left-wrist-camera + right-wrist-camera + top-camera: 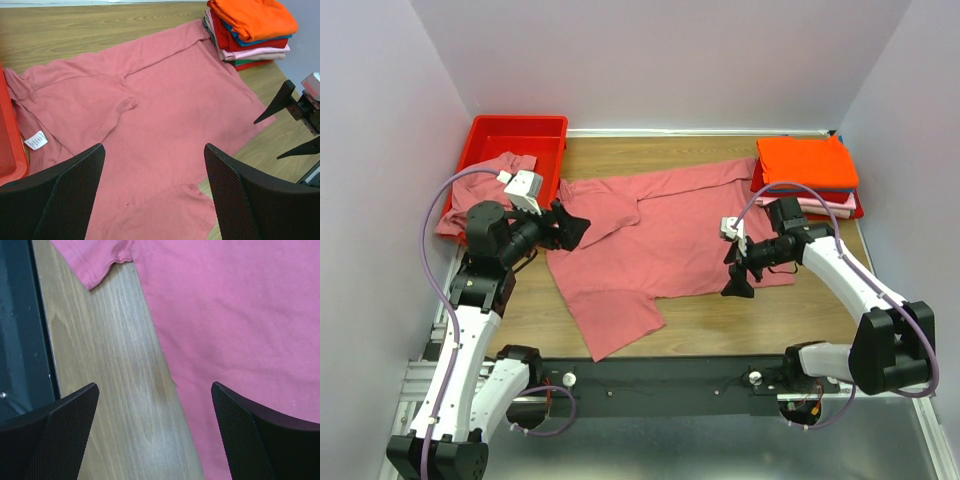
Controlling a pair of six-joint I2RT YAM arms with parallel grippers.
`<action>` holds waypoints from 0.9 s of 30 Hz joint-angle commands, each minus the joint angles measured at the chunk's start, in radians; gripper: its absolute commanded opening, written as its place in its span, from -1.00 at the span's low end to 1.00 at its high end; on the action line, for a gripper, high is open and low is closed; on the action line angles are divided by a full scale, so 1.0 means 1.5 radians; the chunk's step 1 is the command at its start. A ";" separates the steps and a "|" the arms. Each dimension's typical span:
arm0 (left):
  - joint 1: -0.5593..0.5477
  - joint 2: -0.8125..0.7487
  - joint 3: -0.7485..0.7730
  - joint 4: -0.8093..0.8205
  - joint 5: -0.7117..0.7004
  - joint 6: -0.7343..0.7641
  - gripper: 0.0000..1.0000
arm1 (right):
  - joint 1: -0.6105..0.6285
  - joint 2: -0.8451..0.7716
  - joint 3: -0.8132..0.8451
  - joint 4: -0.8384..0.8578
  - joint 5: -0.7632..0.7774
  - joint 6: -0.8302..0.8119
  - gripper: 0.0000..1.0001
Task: Fold and stack the t-shirts
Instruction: Fold the tshirt
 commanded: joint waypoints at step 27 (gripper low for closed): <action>0.003 -0.020 -0.005 -0.043 0.012 0.011 0.75 | -0.019 -0.009 -0.026 0.017 -0.002 -0.010 0.99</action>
